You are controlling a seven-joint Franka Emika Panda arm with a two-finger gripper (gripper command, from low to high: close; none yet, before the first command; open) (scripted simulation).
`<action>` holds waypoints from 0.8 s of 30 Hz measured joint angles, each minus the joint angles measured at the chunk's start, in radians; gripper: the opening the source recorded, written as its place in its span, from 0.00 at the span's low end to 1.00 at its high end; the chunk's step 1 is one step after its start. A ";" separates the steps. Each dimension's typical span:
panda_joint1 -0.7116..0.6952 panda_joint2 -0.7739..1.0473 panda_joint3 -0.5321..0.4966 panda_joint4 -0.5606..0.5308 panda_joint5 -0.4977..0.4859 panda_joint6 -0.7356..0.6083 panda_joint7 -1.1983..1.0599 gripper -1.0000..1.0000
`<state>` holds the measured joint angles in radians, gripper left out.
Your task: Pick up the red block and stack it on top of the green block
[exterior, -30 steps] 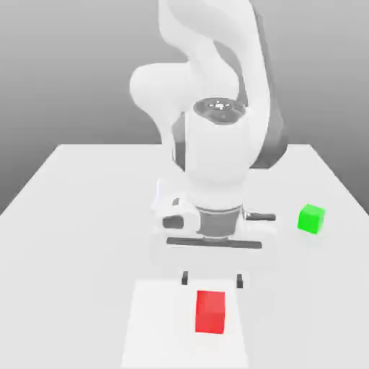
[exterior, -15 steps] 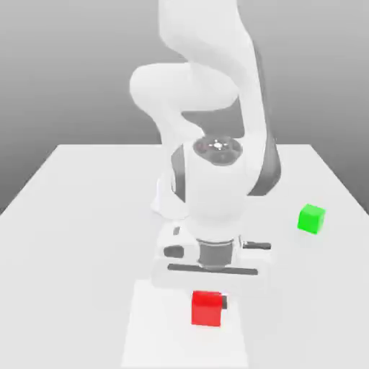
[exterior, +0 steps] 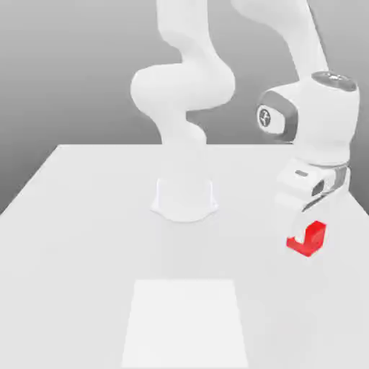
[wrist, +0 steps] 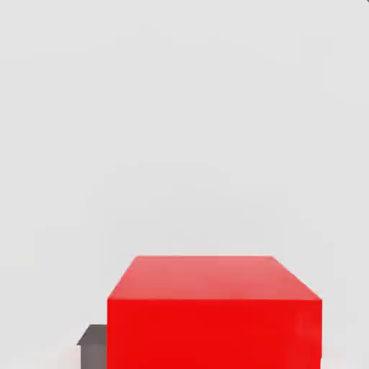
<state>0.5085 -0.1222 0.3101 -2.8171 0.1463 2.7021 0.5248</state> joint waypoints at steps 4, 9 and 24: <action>0.144 -0.057 0.064 -0.038 0.050 -0.017 -0.142 0.00; 0.333 -0.128 0.135 -0.086 0.104 -0.037 -0.313 0.00; 0.231 0.138 0.217 -0.095 -0.290 0.210 -0.088 0.00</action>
<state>0.7394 0.0162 0.5273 -2.9125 -0.1441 2.9121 0.4363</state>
